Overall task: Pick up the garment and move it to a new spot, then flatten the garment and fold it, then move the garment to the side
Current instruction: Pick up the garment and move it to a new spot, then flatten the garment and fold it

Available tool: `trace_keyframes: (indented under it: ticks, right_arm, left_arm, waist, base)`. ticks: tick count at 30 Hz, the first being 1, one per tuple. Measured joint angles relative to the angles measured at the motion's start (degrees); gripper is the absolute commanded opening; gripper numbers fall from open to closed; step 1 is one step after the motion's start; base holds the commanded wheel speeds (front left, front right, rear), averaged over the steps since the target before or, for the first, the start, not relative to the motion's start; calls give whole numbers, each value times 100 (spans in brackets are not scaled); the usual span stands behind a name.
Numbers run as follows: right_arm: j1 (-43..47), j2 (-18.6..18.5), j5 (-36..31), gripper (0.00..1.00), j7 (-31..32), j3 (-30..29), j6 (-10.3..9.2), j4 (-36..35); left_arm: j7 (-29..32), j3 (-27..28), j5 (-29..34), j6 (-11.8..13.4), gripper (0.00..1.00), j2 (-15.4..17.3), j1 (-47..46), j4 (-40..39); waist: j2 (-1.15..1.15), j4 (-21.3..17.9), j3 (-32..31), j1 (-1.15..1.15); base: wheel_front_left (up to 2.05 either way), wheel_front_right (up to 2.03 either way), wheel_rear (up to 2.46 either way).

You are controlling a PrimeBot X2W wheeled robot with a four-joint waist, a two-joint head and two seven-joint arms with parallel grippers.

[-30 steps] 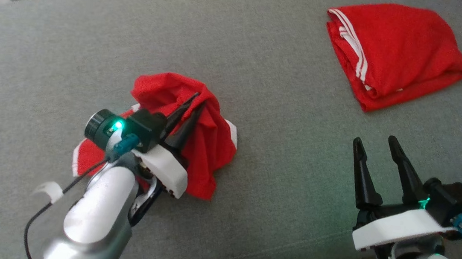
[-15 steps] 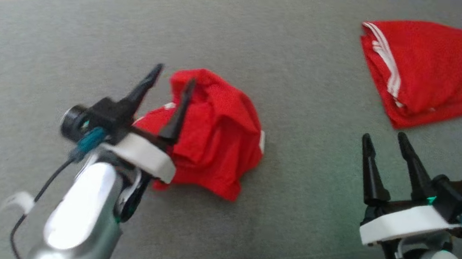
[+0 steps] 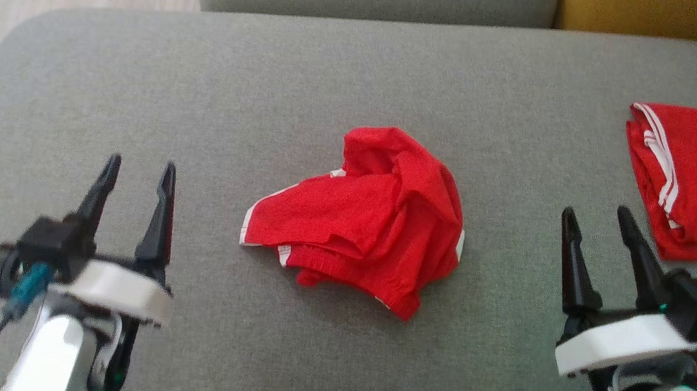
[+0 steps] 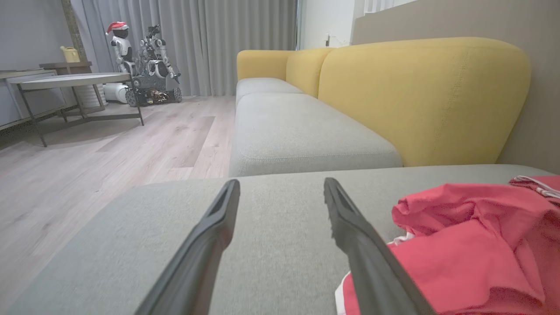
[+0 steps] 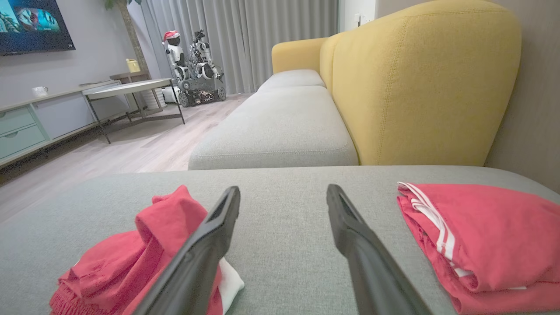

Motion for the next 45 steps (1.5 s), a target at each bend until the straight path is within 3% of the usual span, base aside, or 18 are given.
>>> trace_keyframes:
  ticks: [15,45]
  right_arm:
    - [565,2,-85,100,167,-25,0,-65]
    - [647,5,-40,100,324,4,0,-126]
  left_arm:
    - [258,-107,-102,68,100,148,920,-437]
    - [379,-147,-260,155,100,197,1049,-517]
  waist:
    - [0,129,-550,0]
    - [0,208,-608,0]
  base:
    - [0,0,0]
    - [0,0,0]
